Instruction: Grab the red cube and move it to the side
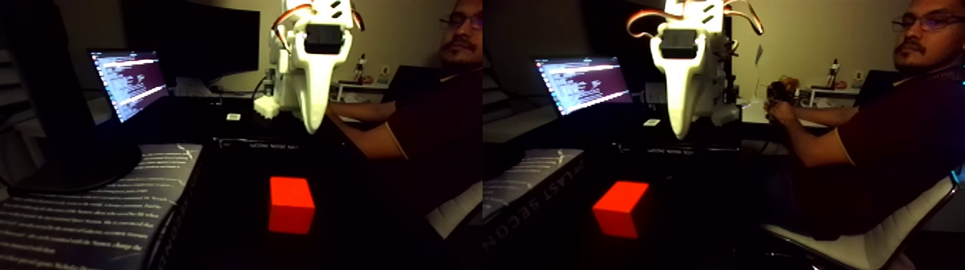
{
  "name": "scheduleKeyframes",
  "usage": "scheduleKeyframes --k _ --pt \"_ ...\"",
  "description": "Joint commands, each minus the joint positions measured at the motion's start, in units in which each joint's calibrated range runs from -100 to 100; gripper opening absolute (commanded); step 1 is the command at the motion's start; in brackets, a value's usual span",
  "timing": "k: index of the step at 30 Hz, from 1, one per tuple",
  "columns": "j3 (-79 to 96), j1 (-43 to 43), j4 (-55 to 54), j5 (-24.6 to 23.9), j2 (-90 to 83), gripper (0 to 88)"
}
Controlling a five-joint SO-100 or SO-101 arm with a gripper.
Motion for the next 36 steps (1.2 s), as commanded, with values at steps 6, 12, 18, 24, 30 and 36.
scheduleKeyframes --k 6,12,18,24,30,36 --pt "-0.4 0.2 0.0 0.1 0.4 0.9" --pt "-0.7 0.3 -0.6 0.1 1.7 1.1" --pt "-2.7 0.4 -7.7 2.2 10.3 1.1" --pt "-12.2 0.4 -10.2 6.5 20.3 1.2" --pt "-24.5 0.4 -9.3 15.0 29.3 1.2" --pt "-31.9 0.5 -3.3 28.4 39.0 1.2"
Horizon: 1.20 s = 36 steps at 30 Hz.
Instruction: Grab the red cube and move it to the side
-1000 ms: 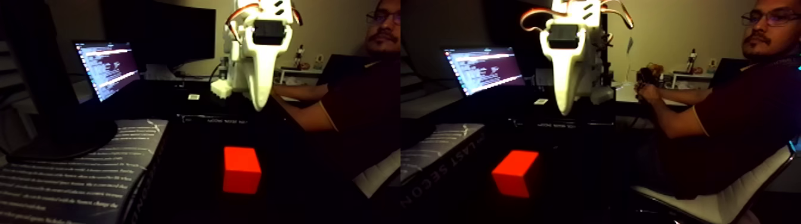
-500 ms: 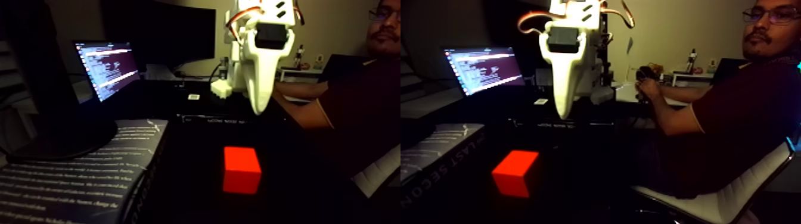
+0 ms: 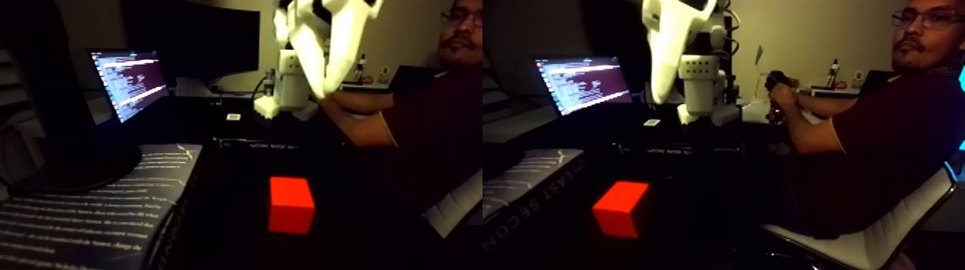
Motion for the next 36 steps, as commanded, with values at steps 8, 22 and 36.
scheduleKeyframes --k 8,22,36 --pt "-16.5 -0.2 11.6 13.3 18.2 1.2" --pt "-36.3 0.4 20.7 21.7 43.7 1.2" --pt "-39.1 6.2 9.5 21.0 57.4 13.2"
